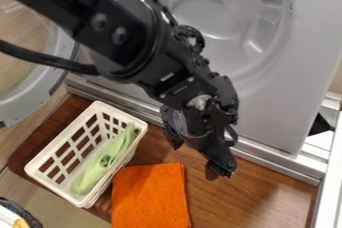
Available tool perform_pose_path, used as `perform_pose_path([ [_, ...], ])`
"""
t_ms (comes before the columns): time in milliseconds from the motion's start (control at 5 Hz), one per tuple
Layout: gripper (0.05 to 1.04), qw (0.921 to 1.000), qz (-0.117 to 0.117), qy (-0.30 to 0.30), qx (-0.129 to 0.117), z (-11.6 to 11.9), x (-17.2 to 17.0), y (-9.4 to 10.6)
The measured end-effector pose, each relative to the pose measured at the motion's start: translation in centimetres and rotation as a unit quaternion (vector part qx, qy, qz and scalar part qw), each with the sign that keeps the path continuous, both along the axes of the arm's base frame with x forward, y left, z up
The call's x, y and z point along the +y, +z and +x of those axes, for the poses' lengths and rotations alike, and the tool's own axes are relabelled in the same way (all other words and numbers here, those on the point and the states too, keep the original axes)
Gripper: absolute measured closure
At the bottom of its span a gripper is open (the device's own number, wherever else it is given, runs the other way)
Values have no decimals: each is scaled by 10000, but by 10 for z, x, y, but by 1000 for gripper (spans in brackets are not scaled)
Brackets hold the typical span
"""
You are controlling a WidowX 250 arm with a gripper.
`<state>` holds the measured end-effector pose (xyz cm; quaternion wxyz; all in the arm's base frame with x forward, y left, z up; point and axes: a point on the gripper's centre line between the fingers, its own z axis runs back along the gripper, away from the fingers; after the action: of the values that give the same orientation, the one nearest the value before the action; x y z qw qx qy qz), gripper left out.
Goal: Move the white basket to the right side of the table
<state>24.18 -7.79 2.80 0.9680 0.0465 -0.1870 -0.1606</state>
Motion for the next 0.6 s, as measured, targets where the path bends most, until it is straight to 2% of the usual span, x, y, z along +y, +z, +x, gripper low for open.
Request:
perform_pose_path([
  [200, 85, 9999, 43, 14, 107, -4, 2, -6],
  [600, 85, 9977, 124, 575, 341, -8, 39, -12],
])
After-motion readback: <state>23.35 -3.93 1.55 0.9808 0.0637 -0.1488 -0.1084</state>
